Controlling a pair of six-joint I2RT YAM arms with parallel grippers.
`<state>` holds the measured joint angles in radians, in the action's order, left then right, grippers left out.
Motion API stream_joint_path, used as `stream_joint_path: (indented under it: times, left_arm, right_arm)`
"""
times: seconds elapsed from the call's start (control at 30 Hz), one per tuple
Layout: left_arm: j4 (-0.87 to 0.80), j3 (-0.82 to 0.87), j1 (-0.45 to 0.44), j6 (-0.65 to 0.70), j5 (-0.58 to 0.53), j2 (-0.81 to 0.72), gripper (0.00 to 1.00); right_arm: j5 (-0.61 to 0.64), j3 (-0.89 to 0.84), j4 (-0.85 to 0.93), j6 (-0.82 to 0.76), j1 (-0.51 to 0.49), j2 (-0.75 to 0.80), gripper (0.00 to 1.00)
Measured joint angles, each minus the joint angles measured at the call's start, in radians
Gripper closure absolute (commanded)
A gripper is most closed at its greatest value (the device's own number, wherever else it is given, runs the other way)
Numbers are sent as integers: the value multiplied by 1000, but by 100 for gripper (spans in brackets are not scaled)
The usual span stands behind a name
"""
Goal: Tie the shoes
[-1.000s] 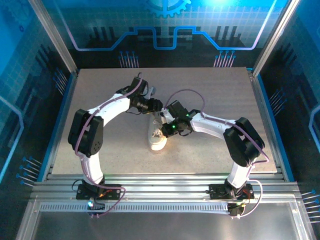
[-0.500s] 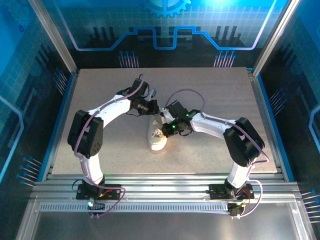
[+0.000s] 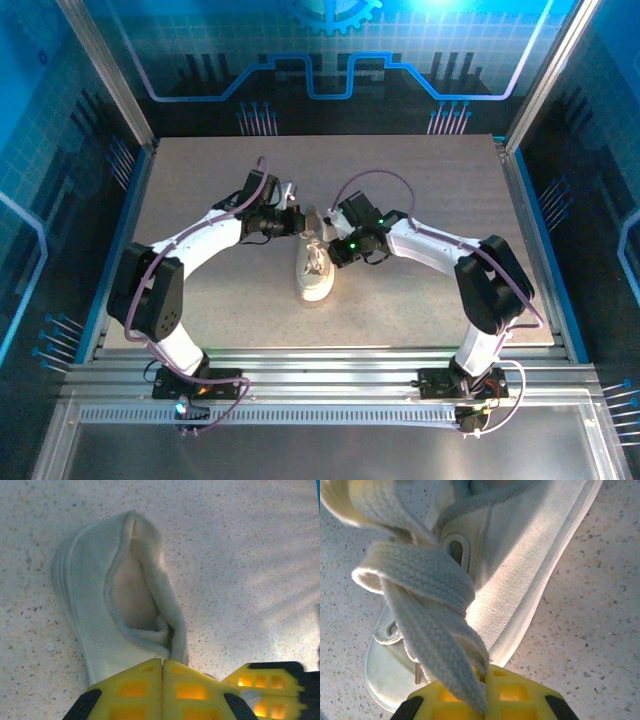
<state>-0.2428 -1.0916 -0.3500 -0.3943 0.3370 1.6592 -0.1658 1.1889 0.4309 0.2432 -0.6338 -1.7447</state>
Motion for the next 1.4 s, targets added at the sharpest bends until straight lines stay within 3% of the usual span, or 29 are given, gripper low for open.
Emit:
stream_joint_path:
  times: [0.47,0.7,1.0,1.03,1.1,1.17,1.3,1.4]
  left_arm:
    - [145,107,8,-73,0,-16,100]
    - [165,113,8,-70,0,-28,100]
    - [167,113,8,-49,20,-28,100]
    - [167,113,8,-48,21,-28,96]
    - [166,113,8,-42,23,-28,75]
    - [164,113,8,-25,24,-28,65]
    - [133,112,8,29,22,-38,59]
    - [113,112,9,83,22,-67,59]
  right_arm:
    - [-37,152,149,-127,33,-71,100]
    - [-36,293,290,-230,38,-153,100]
    - [15,346,394,-320,40,-173,100]
    - [20,355,397,-328,40,-176,100]
    - [33,377,408,-351,40,-186,100]
    - [44,396,419,-369,40,-198,100]
    - [74,445,444,-407,40,-237,100]
    - [87,462,453,-434,40,-254,90]
